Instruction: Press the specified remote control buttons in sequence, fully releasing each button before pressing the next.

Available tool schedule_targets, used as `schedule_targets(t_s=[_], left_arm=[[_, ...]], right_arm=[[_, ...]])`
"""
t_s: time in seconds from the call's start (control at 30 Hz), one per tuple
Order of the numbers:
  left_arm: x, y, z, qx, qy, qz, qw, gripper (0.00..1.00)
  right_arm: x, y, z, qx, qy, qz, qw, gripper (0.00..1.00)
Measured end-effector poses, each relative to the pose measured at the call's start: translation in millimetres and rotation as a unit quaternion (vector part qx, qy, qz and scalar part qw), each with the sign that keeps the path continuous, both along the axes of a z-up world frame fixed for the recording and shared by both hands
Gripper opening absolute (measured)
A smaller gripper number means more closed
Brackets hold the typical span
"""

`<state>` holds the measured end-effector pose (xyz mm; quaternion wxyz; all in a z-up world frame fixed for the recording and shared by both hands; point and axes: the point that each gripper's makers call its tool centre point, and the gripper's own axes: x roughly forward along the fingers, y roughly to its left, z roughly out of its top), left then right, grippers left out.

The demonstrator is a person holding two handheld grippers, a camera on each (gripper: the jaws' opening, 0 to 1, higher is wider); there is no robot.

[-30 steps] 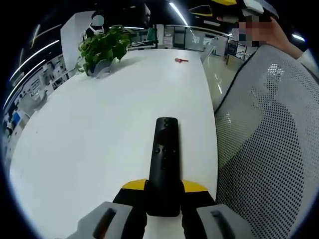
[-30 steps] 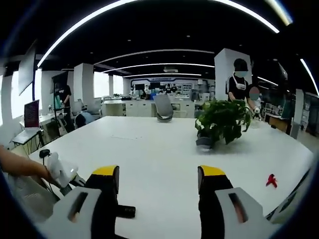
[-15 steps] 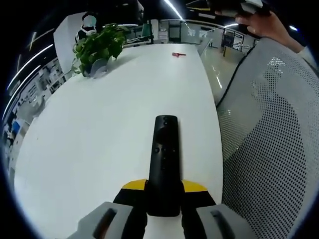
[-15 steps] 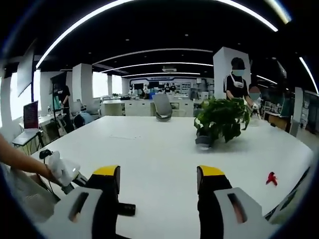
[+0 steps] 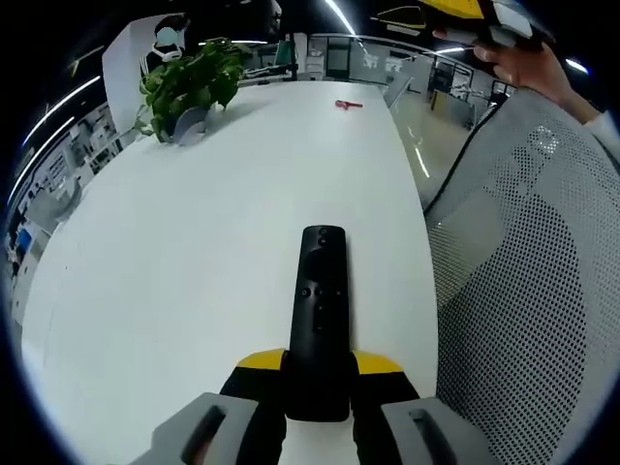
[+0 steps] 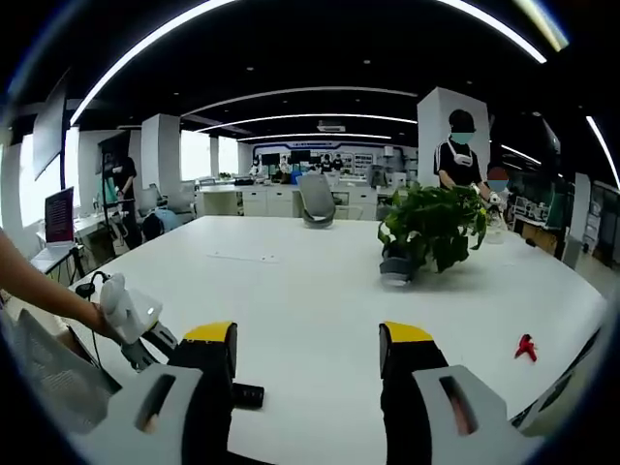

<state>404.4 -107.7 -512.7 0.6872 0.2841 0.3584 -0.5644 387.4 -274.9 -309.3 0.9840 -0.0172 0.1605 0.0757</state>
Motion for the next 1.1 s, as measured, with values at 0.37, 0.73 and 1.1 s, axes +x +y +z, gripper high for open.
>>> schedule_targets(t_s=[0.37, 0.73, 1.1], left_arm=[[21.6, 1.7, -4.5, 0.031, -0.032, -0.023, 0.9987, 0.24], [45.7, 8.1, -3.1, 0.044, -0.036, -0.013, 0.9983, 0.24], [59.6, 10.1, -3.0, 0.056, -0.051, -0.015, 0.997, 0.24]], right_arm=[[0.2, -0.1, -3.5, -0.005, 0.008, 0.001, 1.0, 0.59], [-0.1, -1.3, -5.5, -0.008, 0.012, 0.0, 0.9999, 0.57], [-0.2, -2.7, -6.0, -0.007, 0.013, -0.004, 0.9999, 0.56]])
